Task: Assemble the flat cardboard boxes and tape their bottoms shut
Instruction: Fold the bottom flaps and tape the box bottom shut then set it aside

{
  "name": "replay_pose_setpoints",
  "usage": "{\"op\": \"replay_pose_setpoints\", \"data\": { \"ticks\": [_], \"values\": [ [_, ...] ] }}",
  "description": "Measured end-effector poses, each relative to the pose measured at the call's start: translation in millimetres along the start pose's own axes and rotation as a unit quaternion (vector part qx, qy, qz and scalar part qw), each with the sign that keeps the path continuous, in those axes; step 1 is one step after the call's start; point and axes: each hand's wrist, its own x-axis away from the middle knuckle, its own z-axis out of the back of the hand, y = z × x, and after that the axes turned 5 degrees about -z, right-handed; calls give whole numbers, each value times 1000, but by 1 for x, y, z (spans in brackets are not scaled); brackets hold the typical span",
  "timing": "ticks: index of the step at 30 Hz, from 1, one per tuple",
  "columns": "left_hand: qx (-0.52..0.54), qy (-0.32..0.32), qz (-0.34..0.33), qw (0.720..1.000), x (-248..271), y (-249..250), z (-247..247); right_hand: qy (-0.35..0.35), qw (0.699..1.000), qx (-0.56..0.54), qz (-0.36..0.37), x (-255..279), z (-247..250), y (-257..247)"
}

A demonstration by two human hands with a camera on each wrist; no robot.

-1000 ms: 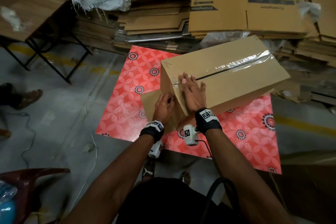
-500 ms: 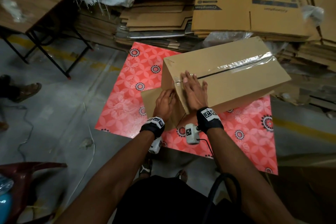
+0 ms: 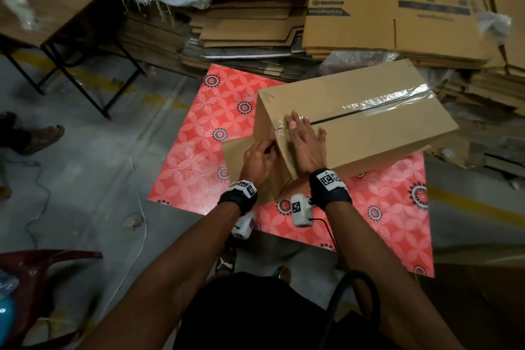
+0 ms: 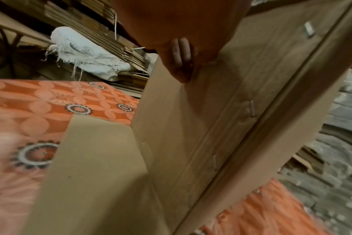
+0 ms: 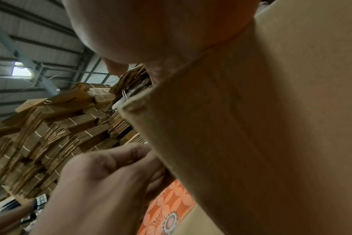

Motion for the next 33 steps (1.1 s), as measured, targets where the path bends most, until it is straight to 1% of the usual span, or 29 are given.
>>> {"op": "replay_pose_setpoints", "data": {
  "ticks": [2,4,8,13,18,20,23,26,29,33],
  "values": [
    [6,-24,-22,999,7,-7,5,0,1000,0,4,1,0,0],
    [3,-33,-37,999,10,-7,6,3,1000,3,6,1,-1,0],
    [4,-3,-31,1000,8,-4,0,1,1000,9,4,2,0,-1],
    [20,43,11,999,9,2,-5,4,1000,10,3,2,1,-3],
    [44,79,88,992,9,15,-14,4,1000,5,2,1,1,-3],
    [51,85,97,990,11,12,-14,4,1000,2,0,2,1,-4],
    [76,60,71,993,17,3,-9,6,1000,-3,-1,3,2,-5],
    [91,41,41,994,11,-5,-1,4,1000,6,-5,3,2,-6],
    [74,21,-15,997,6,-10,5,9,1000,10,-4,4,1,-6],
    [50,3,-58,997,3,-13,8,13,1000,14,-7,3,-1,-6]
  ]
}}
